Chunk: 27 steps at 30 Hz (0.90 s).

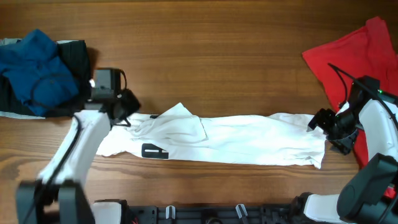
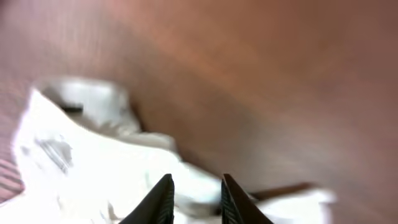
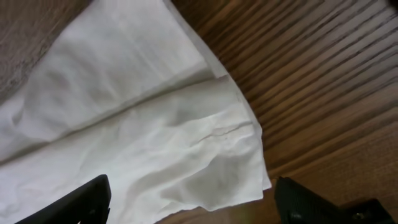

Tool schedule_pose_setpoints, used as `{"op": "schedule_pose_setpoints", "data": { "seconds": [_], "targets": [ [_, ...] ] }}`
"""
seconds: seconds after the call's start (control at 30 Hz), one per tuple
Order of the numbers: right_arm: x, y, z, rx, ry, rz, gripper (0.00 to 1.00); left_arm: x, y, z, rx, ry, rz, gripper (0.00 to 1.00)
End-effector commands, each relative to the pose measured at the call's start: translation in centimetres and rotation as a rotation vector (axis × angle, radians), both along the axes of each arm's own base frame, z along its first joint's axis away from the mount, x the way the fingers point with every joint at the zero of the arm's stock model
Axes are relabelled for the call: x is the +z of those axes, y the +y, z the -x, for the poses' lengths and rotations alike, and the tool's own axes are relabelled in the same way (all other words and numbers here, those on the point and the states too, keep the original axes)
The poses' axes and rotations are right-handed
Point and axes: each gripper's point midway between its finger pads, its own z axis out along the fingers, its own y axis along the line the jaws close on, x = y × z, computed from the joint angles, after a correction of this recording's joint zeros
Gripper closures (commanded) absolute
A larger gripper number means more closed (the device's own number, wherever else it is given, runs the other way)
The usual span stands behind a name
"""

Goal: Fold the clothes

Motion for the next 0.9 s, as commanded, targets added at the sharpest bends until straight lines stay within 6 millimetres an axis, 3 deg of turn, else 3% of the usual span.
{"op": "schedule_pose_setpoints", "data": {
  "seconds": [0.0,0.23,0.4,0.43,0.5,0.53,0.57,0.6,0.77,0.87],
  "targets": [
    [-1.0,-0.7,0.2,-0.029,-0.016,0.037,0.07,6.1,-1.3,-0.5,-0.036,-0.141,0.078,0.73],
    [-5.8,1.5,1.0,0.003,-0.087,-0.041,0.05,4.0,-2.1,4.6,-0.051,0.076,0.108,0.72],
    [-7.2,3.5,-0.4,0.053,-0.219,-0.136,0.08,3.8,-2.0,5.2,-0.05,0.101,0.108,0.72],
    [-7.1,4.1,-0.8,0.073,-0.254,-0.171,0.14,3.8,-2.0,5.2,-0.05,0.101,0.108,0.72],
    [-6.7,4.9,-1.9,0.082,-0.31,-0.218,0.4,3.8,-2.0,5.2,-0.05,0.101,0.108,0.72],
    [-6.5,5.0,-2.1,0.084,-0.322,-0.227,0.55,3.8,-2.0,5.2,-0.05,0.101,0.108,0.72],
    [-6.5,5.0,-2.2,0.082,-0.326,-0.228,0.86,3.8,-2.0,5.2,-0.05,0.101,0.108,0.72],
    [-6.5,5.0,-2.3,0.08,-0.328,-0.227,0.96,3.8,-2.0,5.2,-0.05,0.101,0.108,0.71],
    [-4.7,3.2,-4.0,0.047,-0.336,-0.16,0.96,3.8,-2.0,5.2,-0.05,0.101,0.108,0.71],
    [-1.4,0.3,-5.7,-0.021,-0.318,-0.045,0.96,3.8,-2.0,5.2,-0.05,0.101,0.108,0.71]
  ]
}}
